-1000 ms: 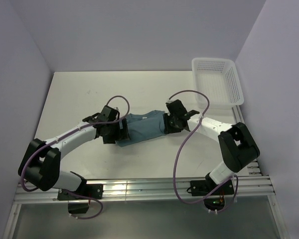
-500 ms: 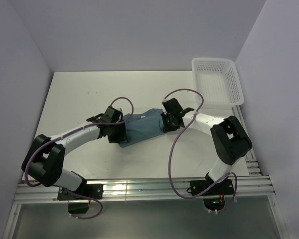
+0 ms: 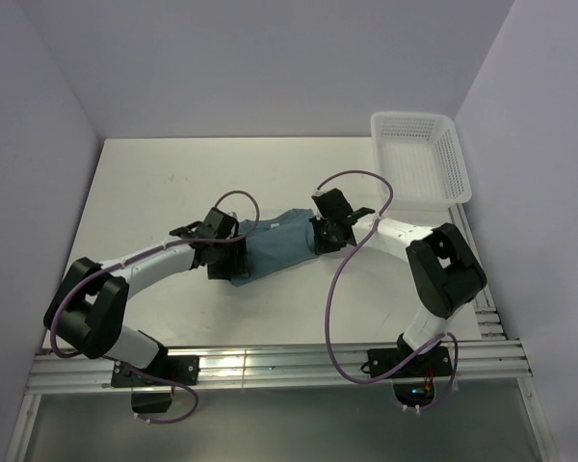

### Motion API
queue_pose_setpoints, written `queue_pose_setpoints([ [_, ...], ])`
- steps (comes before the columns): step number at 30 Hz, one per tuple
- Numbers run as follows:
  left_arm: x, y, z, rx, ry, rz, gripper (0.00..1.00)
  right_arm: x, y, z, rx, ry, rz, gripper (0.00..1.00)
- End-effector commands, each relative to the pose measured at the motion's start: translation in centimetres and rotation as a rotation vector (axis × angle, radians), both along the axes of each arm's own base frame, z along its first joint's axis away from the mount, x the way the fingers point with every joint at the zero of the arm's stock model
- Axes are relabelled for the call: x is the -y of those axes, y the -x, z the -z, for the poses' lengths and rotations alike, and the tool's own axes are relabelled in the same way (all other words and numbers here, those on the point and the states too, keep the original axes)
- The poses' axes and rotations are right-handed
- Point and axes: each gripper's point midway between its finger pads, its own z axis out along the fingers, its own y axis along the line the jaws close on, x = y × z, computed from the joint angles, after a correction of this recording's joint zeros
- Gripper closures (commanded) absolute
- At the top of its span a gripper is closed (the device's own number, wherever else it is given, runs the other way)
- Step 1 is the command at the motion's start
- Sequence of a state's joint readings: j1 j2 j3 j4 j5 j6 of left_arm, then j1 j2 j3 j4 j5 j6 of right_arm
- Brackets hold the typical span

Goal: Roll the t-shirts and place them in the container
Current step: Roll the tshirt

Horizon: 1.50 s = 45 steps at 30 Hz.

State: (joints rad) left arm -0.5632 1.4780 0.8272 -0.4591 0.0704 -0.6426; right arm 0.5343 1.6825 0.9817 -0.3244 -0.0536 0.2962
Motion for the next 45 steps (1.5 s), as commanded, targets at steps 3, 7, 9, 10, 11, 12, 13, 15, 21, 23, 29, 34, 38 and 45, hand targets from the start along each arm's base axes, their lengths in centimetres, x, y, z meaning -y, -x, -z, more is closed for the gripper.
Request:
queue_pose_setpoints([
  [3, -0.1, 0.3, -0.4, 0.028, 0.014, 0.014, 0.5, -1.9, -1.5, -2.8, 0.077, -0.069, -0.014, 1.0],
  [7, 0.0, 0.7, 0.8, -0.016, 0.0, 0.023, 0.82, -2.1, -1.7, -3.0, 0.078, -0.075, -0.011, 1.0],
  [9, -0.2, 0.7, 1.1, -0.017, -0.014, 0.023, 1.0, -2.0, -1.7, -2.9, 0.075, -0.07, -0.009, 1.0],
  [10, -0.5, 0.7, 1.3, -0.017, -0.033, 0.017, 0.99, -1.9, -1.9, -3.0, 0.081, -0.062, -0.002, 1.0],
  [11, -0.7, 0.5, 1.3, -0.013, -0.044, 0.02, 1.0, -1.8, -2.0, -3.1, 0.085, -0.055, 0.003, 1.0],
  [12, -0.8, 0.5, 1.3, -0.015, -0.055, 0.02, 1.0, -1.5, -2.0, -3.0, 0.08, -0.041, 0.009, 1.0],
  [13, -1.2, 0.8, 1.7, -0.035, -0.082, 0.022, 1.0, -1.1, -2.5, -3.3, 0.097, -0.017, 0.029, 1.0],
  [15, -1.6, 0.4, 1.7, -0.033, -0.112, 0.016, 1.0, 0.0, -2.7, -3.1, 0.101, 0.035, 0.061, 1.0],
  [21, -2.3, 0.2, 1.6, -0.041, -0.164, 0.013, 1.0, 3.0, -3.9, -3.3, 0.138, 0.145, 0.147, 1.0],
  [23, -2.3, 0.1, 1.5, -0.04, -0.171, 0.019, 1.0, 3.4, -3.8, -2.7, 0.12, 0.155, 0.154, 1.0],
  [29, -2.6, -0.1, 1.7, -0.049, -0.189, 0.021, 1.0, 3.9, -3.5, -1.8, 0.058, 0.073, 0.185, 1.0],
  [34, -2.5, -0.1, 1.9, -0.056, -0.187, 0.017, 1.0, 5.1, -4.1, -1.9, 0.016, -0.045, 0.231, 0.92],
  [38, -2.3, -0.6, 1.6, -0.048, -0.185, 0.015, 1.0, 5.4, -4.4, -2.3, 0.02, -0.059, 0.232, 0.86],
  [45, -1.5, -1.3, 1.1, -0.044, -0.165, 0.019, 1.0, 6.1, -4.8, -2.7, 0.022, -0.035, 0.266, 0.76],
])
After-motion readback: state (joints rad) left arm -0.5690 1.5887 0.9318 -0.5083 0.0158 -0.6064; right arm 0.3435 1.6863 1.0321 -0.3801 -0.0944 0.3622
